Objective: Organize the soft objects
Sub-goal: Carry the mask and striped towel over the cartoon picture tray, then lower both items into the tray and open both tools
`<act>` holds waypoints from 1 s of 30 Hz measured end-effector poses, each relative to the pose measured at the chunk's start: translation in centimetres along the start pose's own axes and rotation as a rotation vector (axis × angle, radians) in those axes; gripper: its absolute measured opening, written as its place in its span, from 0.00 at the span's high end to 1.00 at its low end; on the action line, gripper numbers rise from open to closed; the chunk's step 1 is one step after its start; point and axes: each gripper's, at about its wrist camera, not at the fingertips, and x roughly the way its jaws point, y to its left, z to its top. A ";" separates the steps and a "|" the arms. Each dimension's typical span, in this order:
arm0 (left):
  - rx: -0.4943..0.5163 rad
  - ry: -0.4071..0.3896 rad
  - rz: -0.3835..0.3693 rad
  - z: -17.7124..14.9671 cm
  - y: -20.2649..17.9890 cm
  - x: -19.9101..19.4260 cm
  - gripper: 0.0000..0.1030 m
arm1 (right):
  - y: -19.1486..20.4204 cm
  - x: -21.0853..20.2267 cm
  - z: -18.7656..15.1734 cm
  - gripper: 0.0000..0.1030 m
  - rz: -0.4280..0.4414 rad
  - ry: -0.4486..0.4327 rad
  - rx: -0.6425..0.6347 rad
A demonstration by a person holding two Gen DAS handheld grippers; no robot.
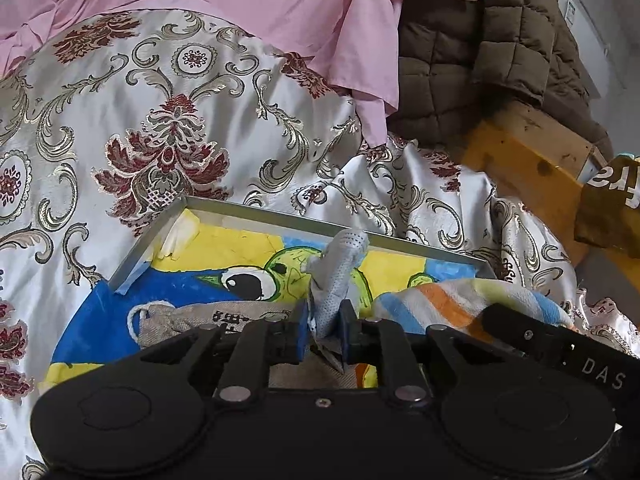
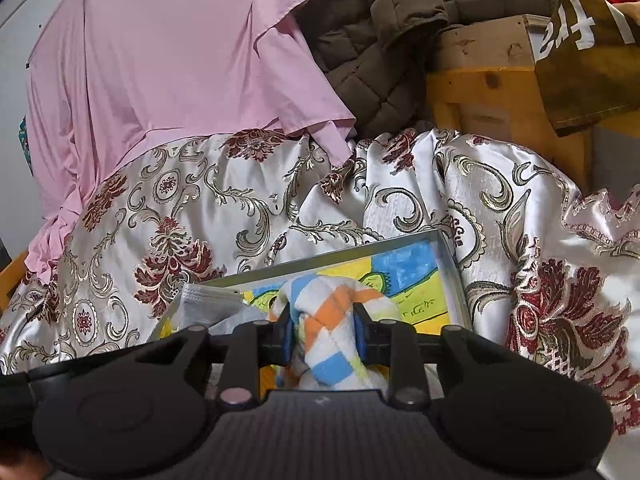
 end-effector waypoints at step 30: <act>-0.035 0.000 0.044 -0.1 0.5 -0.3 0.63 | -0.5 -0.1 -0.1 0.49 -0.014 0.019 0.034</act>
